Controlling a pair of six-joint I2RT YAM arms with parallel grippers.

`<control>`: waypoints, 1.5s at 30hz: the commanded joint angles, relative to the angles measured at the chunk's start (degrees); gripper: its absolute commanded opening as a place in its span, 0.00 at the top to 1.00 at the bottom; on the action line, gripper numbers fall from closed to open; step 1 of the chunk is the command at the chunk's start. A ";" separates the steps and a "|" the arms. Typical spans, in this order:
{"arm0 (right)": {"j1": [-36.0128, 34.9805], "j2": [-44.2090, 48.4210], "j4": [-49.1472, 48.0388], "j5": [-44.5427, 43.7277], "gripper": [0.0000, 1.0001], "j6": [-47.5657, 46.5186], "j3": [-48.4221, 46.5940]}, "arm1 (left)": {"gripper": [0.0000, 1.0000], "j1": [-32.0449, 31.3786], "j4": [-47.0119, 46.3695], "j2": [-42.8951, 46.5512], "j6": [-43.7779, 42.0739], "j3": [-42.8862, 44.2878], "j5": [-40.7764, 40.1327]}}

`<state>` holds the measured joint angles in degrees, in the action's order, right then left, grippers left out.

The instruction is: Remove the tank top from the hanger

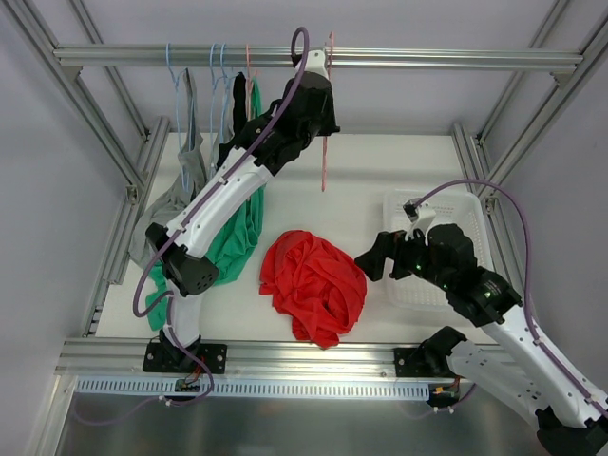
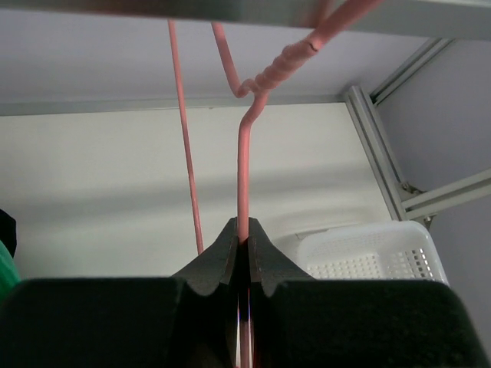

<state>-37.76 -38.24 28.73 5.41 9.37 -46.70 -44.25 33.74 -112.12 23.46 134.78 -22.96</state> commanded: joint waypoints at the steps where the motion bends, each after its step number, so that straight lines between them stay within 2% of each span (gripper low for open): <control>1: -0.12 -0.17 -3.24 1.00 0.01 -0.93 2.13 | 1.00 1.18 -0.34 -1.00 0.79 2.16 3.18; 7: -0.12 -1.66 -5.96 3.03 0.00 -1.01 4.77 | 1.00 1.36 -0.34 0.58 2.20 -3.37 3.01; 13: -0.21 -4.03 -6.76 7.67 0.01 -3.30 4.95 | 0.99 1.18 -0.43 7.42 4.39 -11.29 3.54; 14: -0.12 -4.65 -6.85 8.30 0.00 -3.82 4.95 | 0.93 1.10 -0.43 8.39 4.48 -12.16 3.62; 15: -0.12 -5.35 -7.02 9.00 0.00 -4.52 4.78 | 0.73 0.92 -0.43 9.45 4.49 -13.48 3.54; 16: -0.21 -6.23 -7.63 9.79 0.00 -4.88 4.69 | 0.63 0.57 -0.43 10.68 4.40 -14.27 3.45; 18: -0.47 -9.30 -8.34 11.55 0.01 -5.41 4.42 | 0.48 0.04 -0.51 14.37 4.14 -16.55 3.27; 19: -0.74 -10.35 -9.04 11.38 0.00 -5.93 4.16 | 0.35 -0.57 -0.43 17.08 3.53 -17.61 3.27; 21: -2.31 -13.69 -10.26 10.94 0.00 -6.02 3.54 | 0.22 -1.36 -0.51 19.99 2.56 -20.77 3.36; 22: -2.93 -14.84 -10.80 10.07 0.00 -6.03 3.28 | 0.02 -1.71 -0.43 22.79 2.20 -21.83 3.62; 30: -14.09 -28.44 -17.03 -0.30 0.01 -7.34 -0.14 | 0.01 -3.65 -0.51 43.63 5.71 -45.73 3.63; 35: -20.86 -38.30 -18.53 -11.72 0.00 -9.36 -4.45 | 0.01 -4.35 -0.34 56.99 3.79 -59.34 4.94; 40: -23.50 -50.76 -18.80 -20.07 0.01 -14.28 -9.72 | 0.01 -4.35 0.71 67.96 1.50 -67.18 5.03; 45: -24.11 -60.71 -18.71 -19.82 0.00 -13.50 -12.80 | 0.01 -4.35 5.10 73.96 0.45 -69.83 1.35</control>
<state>-61.21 -95.07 11.20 -10.55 -3.18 -57.32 -48.07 37.06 -40.62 26.02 65.41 -19.27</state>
